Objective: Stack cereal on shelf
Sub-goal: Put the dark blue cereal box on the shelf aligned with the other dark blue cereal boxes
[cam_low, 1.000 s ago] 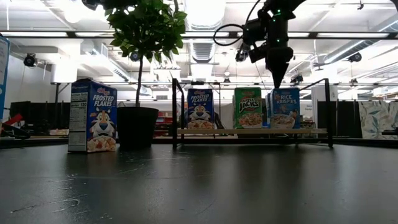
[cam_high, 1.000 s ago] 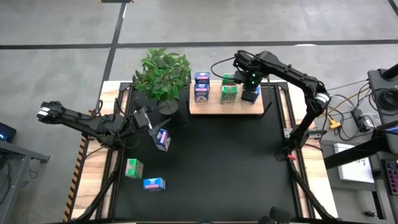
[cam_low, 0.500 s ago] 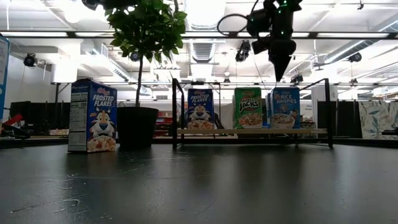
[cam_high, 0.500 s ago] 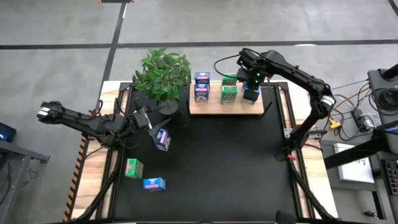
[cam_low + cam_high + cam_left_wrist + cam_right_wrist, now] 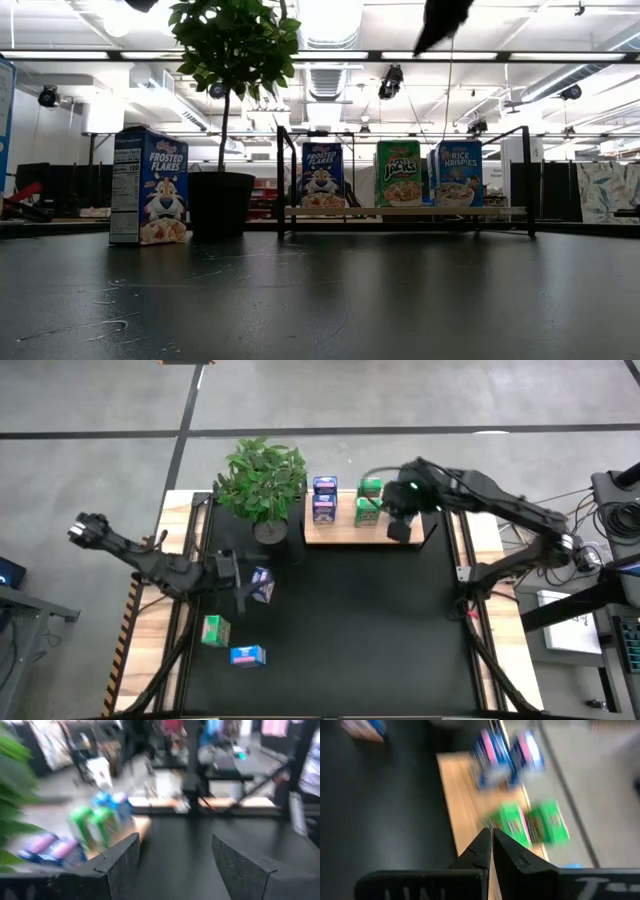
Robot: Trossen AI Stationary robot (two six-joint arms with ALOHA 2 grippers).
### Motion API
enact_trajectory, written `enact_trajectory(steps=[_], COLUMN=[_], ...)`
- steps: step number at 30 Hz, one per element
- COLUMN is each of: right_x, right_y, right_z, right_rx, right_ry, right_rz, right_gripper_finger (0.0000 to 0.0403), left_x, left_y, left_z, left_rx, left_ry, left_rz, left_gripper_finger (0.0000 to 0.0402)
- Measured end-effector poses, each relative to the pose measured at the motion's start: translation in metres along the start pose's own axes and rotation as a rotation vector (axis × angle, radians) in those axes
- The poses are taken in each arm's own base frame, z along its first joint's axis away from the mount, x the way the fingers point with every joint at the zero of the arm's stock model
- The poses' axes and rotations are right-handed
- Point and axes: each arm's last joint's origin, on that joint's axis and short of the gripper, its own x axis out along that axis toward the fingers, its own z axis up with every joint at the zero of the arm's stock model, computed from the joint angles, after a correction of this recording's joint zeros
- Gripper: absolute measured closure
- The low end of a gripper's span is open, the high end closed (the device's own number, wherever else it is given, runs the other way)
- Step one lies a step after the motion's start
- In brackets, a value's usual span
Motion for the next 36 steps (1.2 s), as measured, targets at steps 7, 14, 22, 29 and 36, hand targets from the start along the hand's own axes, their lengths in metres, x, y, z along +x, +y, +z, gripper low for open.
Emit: enact_trajectory(steps=[7,14,22,29,36], right_x=[-0.021,-0.008,0.016,0.022,0.023], right_y=[0.053,0.092,0.108,0.111,0.111], right_z=[-0.006,-0.034,-0.057,-0.060,-0.060], right_rx=[-0.155,-0.254,-0.292,-0.334,-0.328], right_ry=[-0.314,-0.435,-0.541,-0.574,-0.568], right_rz=[0.087,0.066,0.000,-0.022,-0.018], right_gripper_finger=[0.0394,0.0394,0.0394,0.0394,0.0394], left_x=[0.000,0.014,0.022,0.033,0.046], left_y=[-0.022,-0.044,-0.053,-0.050,-0.039], left_z=[0.013,0.003,-0.019,-0.030,-0.047], left_rx=[-0.264,-0.441,-0.559,-0.497,-0.416], left_ry=[0.388,0.741,0.884,0.803,0.816], left_rz=[-0.032,0.089,0.328,0.499,0.619], left_gripper_finger=[0.0169,0.0168,0.0138,0.0098,0.0098])
